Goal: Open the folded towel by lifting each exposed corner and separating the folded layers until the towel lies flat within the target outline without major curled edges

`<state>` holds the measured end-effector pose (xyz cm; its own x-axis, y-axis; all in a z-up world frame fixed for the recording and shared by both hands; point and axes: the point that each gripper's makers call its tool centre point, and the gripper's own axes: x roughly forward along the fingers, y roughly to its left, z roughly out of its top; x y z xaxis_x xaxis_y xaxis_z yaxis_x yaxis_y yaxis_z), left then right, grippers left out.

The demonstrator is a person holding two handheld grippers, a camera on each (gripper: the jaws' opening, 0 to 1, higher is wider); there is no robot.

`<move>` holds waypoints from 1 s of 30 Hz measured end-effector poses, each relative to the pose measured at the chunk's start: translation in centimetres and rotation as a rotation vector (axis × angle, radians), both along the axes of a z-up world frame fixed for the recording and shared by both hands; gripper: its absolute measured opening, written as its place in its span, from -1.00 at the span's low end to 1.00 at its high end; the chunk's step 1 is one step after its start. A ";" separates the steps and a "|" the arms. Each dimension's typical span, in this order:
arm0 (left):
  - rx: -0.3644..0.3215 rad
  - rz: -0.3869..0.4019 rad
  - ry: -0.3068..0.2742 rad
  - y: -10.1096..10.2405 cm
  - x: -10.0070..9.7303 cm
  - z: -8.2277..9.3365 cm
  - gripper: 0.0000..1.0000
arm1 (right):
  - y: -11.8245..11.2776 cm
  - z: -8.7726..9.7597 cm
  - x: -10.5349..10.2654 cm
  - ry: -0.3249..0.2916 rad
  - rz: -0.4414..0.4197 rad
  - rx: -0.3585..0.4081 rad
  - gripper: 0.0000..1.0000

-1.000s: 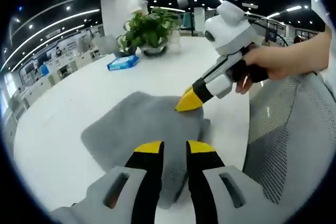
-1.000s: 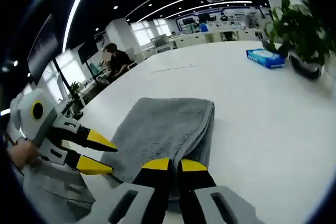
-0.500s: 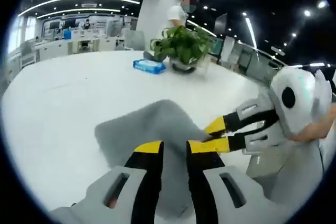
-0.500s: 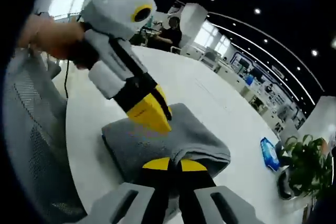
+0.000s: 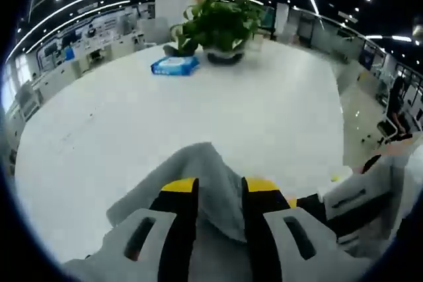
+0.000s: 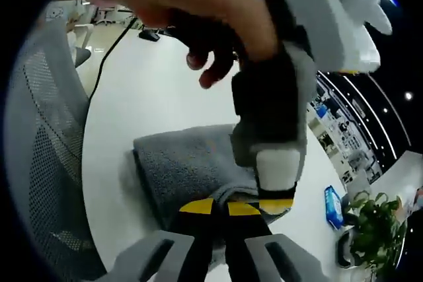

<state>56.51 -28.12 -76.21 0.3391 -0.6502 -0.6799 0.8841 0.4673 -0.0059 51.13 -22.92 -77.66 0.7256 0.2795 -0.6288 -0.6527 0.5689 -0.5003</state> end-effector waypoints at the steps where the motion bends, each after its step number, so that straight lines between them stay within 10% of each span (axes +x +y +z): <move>1: 0.047 0.003 -0.013 0.1 0.0 -0.6 -0.48 | 0.0 0.0 0.0 -0.001 0.003 -0.005 -0.98; 4: 0.098 0.020 -0.088 0.0 0.9 -1.5 -0.57 | -0.2 -0.1 -0.2 0.014 -0.006 -0.004 -0.98; 13: -0.042 0.105 -0.029 0.2 1.0 -1.3 -0.89 | -1.1 -0.2 -0.2 0.070 -0.099 0.163 -0.96; 19: -0.190 0.160 -0.040 0.8 1.4 0.4 -0.93 | -1.5 0.5 -0.1 0.172 -0.248 0.517 -0.62; 30: -0.388 0.287 0.027 3.4 1.4 2.3 -0.93 | -5.2 2.8 2.6 0.137 -0.461 0.940 0.31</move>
<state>57.94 -24.70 -73.87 0.5272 -0.7404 -0.4170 0.7171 0.6509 -0.2492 53.74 -28.15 -74.82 0.8246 0.4122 -0.3875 -0.2921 0.8968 0.3322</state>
